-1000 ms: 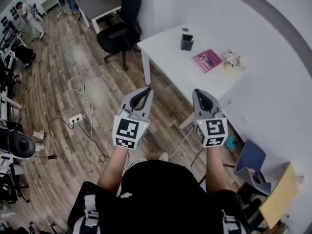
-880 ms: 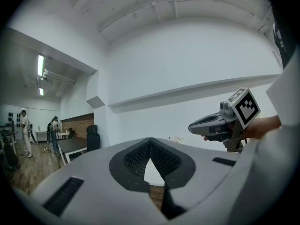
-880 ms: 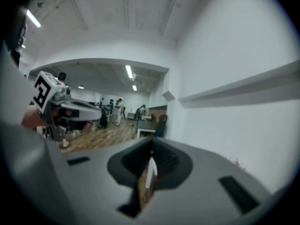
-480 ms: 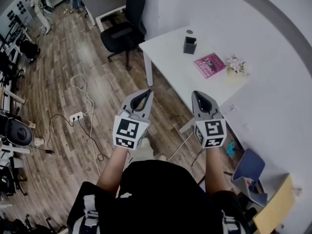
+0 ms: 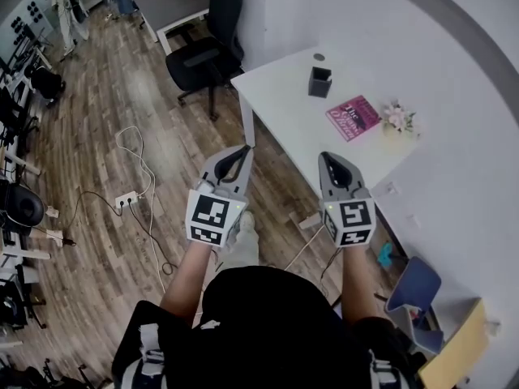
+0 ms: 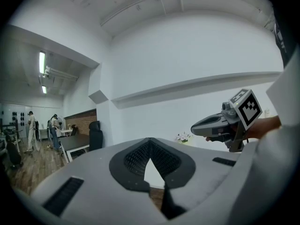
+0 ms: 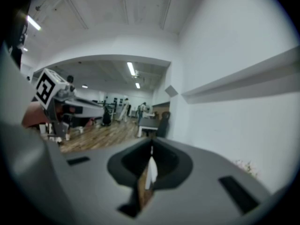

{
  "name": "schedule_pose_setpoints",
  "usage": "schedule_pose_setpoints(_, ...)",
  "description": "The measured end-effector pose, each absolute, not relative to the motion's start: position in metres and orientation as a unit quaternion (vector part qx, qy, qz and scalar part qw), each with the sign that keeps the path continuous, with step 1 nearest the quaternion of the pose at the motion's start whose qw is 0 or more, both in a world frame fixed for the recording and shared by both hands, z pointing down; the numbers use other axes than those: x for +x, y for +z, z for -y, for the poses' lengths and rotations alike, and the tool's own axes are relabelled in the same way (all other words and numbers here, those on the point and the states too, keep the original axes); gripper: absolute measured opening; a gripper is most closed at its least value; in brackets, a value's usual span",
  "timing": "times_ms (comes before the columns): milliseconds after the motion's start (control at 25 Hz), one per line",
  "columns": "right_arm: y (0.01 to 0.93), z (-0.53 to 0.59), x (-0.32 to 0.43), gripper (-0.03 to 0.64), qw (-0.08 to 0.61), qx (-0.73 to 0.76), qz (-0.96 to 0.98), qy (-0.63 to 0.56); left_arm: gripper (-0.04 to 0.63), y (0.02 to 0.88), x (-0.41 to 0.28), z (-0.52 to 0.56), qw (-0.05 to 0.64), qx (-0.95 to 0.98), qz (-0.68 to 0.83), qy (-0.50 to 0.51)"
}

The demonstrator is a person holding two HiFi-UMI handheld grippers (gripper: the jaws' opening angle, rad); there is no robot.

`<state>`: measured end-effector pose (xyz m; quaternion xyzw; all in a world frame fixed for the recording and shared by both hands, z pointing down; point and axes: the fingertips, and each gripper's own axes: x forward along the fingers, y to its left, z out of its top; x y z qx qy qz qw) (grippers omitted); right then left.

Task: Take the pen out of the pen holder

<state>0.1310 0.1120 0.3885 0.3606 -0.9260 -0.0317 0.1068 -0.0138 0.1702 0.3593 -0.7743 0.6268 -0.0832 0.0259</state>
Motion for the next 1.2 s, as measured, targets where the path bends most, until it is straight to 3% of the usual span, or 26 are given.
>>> schedule_pose_setpoints(1200, 0.382, 0.106, -0.016, 0.034, 0.13, 0.403, 0.906, -0.024, 0.021, 0.357, -0.158, 0.057, 0.013, -0.809, -0.582, -0.078)
